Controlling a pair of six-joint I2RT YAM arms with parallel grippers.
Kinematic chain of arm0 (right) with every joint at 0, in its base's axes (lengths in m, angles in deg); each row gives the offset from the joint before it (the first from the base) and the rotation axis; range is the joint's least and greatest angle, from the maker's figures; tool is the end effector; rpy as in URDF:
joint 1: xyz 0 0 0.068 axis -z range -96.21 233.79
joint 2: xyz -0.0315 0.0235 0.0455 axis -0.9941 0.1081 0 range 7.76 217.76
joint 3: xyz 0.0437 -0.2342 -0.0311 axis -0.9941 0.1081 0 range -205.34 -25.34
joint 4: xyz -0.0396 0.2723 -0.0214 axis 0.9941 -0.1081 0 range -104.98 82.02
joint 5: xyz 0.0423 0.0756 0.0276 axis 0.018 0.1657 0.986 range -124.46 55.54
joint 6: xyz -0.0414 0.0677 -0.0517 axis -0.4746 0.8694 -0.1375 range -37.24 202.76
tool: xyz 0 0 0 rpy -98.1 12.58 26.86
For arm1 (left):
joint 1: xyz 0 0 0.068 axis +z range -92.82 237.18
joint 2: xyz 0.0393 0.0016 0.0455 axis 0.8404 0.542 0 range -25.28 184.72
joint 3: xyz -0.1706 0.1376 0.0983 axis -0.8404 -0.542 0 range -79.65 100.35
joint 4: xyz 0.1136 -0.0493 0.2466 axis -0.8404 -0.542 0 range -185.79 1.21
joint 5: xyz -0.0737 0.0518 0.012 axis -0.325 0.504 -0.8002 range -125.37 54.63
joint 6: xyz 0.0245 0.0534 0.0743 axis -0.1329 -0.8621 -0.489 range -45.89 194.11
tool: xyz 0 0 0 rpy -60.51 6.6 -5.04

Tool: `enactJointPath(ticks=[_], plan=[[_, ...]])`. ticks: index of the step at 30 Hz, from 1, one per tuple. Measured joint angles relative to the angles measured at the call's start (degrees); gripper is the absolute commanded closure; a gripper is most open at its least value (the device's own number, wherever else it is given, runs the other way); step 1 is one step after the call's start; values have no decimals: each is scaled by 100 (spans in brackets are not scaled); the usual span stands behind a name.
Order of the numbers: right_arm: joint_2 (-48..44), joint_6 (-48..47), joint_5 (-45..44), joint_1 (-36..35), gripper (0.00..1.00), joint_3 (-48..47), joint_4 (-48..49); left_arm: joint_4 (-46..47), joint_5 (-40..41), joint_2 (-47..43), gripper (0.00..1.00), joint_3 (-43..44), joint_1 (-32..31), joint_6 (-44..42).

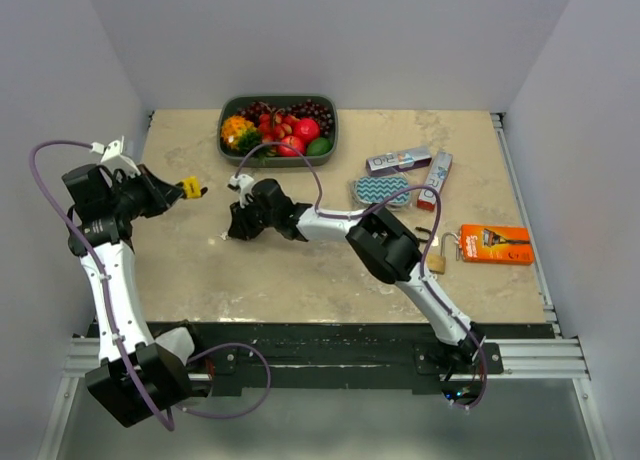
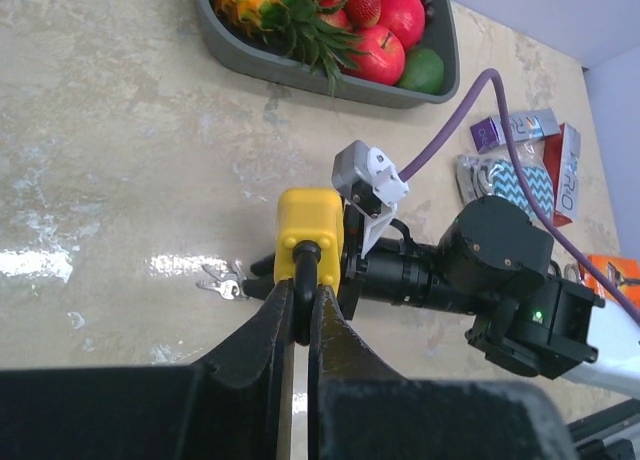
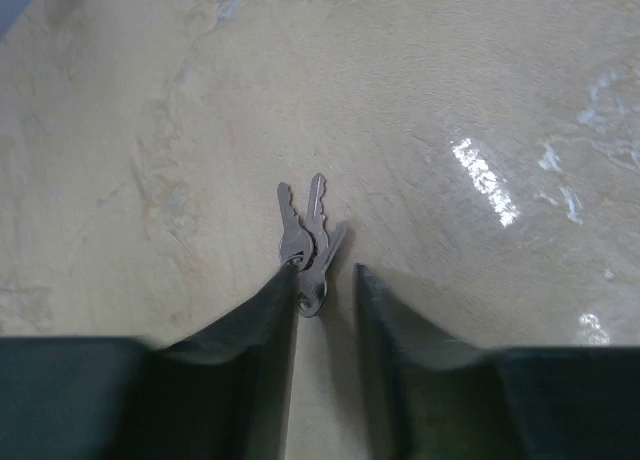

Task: Lock with the key
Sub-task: Place the key at the center of the board, then adjust the lock.

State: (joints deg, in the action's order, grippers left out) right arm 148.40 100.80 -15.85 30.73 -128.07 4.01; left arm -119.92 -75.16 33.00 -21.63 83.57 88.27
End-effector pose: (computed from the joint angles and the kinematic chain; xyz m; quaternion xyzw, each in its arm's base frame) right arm 0.3266 0.4799 0.0791 -0.3335 0.7719 0.4159 0.3463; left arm 0.2743 0.0749 0.2952 -0.1279 0.8269 -0.2460 0.4892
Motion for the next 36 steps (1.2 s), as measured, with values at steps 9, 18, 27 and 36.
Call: enactJointPath(ticks=[9, 18, 27, 36], plan=[[-629, -466, 39, 85, 15, 450, 48, -243, -603, 24, 100, -2, 0, -468], [-3864, -2070, 901, 595, 5, 2288, -931, -1021, -1707, 367, 100, -2, -531, -1849], [-7025, -4415, 1408, 1139, 2, 4319, -1762, -1484, -3209, 562, 100, -2, -2188, -2422], [-9025, -5768, 1843, 846, 1, 4983, -2216, -245, -4109, 142, 100, -42, -3578, -1849]])
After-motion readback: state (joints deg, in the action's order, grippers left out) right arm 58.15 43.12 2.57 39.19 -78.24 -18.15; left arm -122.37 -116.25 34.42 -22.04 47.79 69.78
